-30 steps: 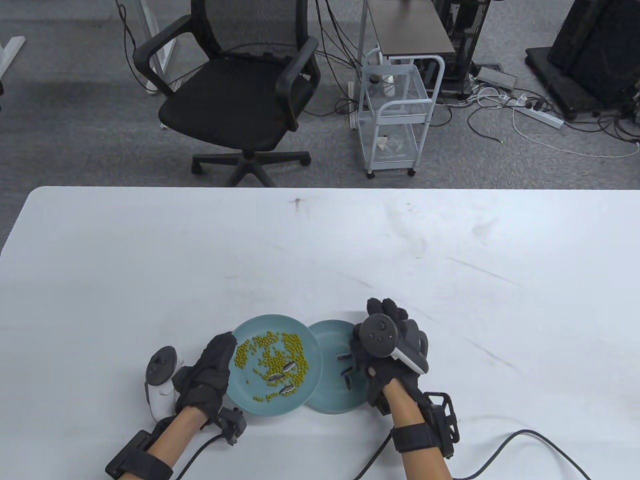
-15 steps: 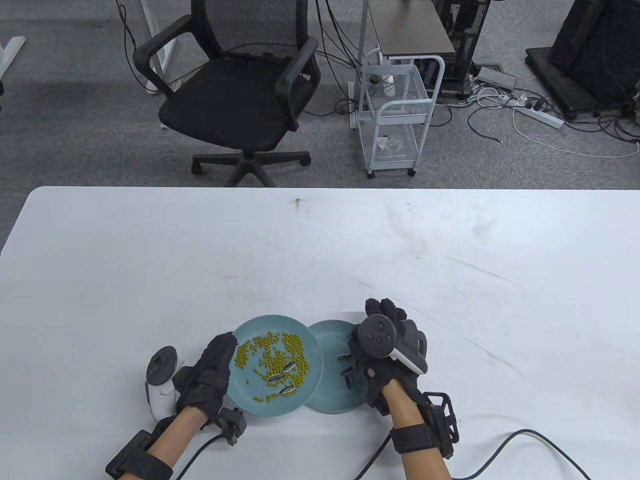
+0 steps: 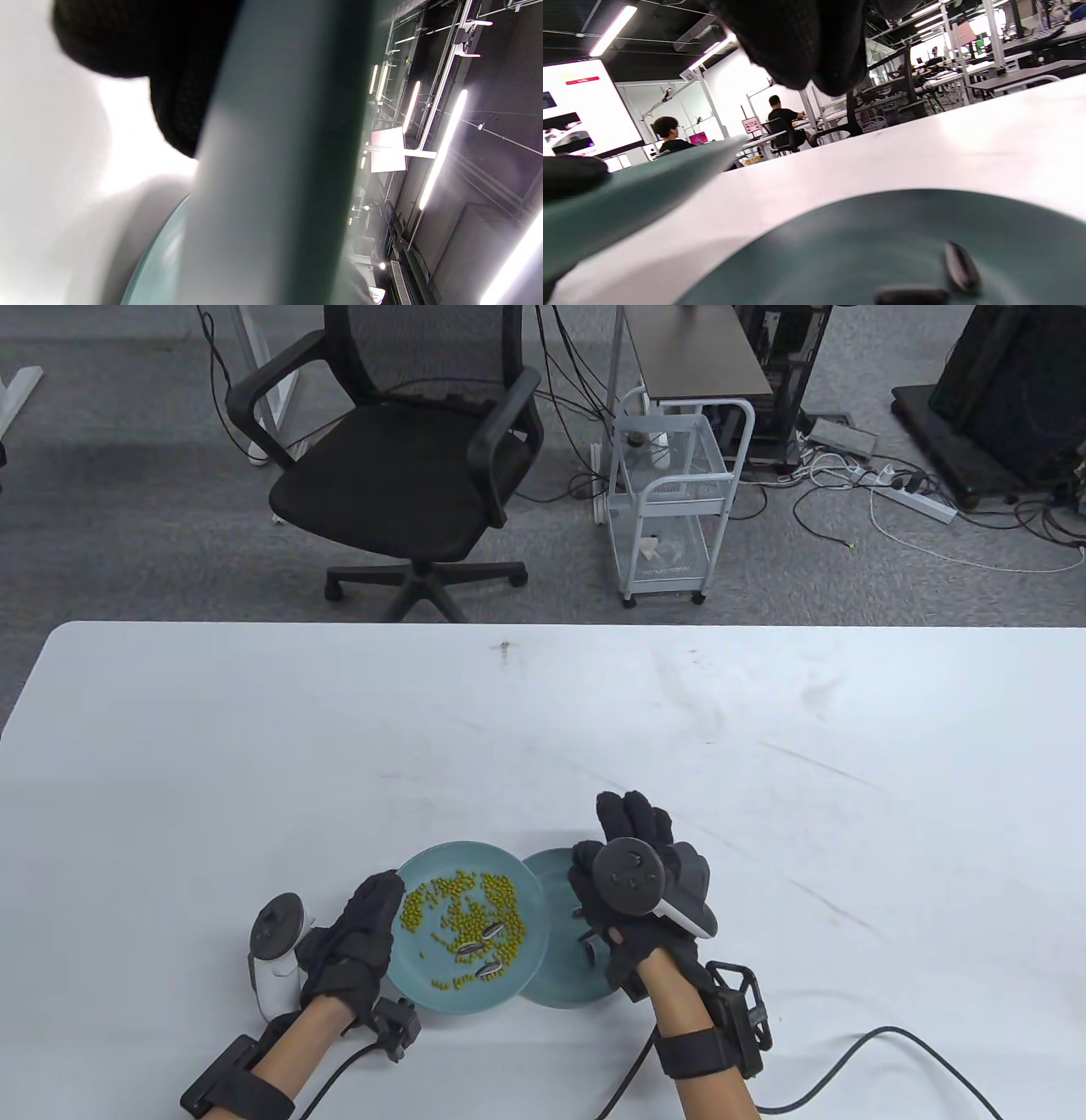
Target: Pick sunflower seeds with hand pinch into plate
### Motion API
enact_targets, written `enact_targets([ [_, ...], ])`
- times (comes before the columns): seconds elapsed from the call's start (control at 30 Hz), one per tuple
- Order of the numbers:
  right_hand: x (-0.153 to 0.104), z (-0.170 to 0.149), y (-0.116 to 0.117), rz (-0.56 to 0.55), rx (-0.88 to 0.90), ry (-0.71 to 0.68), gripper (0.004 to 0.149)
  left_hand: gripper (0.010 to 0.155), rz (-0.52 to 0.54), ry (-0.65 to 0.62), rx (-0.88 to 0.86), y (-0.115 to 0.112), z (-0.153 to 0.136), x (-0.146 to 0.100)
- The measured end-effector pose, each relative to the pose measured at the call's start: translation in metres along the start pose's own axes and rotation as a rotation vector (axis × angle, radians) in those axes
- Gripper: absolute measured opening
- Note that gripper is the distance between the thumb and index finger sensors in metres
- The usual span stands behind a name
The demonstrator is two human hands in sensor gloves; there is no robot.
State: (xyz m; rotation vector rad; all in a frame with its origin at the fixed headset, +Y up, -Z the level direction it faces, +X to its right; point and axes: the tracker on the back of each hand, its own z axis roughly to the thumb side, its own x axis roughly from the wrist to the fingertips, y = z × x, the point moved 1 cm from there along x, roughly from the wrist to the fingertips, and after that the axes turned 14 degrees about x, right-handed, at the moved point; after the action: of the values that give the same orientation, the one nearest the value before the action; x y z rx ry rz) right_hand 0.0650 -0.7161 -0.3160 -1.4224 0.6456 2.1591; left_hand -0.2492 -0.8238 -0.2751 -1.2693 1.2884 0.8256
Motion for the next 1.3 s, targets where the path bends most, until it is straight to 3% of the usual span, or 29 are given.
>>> enact_targets([
  [0.57,0.036,0.106,0.028,0.203,-0.002,-0.272,0.037,0.049,0.012,0.011,-0.013,0.001,-0.001,0.0],
  [0.9,0.035,0.088,0.058,0.531,-0.131,-0.195,0.039,0.049,0.011,0.011,-0.025,0.004,0.001,0.0],
  [1.03,0.034,0.087,0.065,0.534,-0.197,-0.204,0.045,0.049,0.024,0.012,-0.021,0.005,0.002,0.0],
  [1.3,0.033,0.088,0.073,0.502,-0.262,-0.238,0.039,0.049,0.034,0.011,0.007,0.006,0.001,0.0],
])
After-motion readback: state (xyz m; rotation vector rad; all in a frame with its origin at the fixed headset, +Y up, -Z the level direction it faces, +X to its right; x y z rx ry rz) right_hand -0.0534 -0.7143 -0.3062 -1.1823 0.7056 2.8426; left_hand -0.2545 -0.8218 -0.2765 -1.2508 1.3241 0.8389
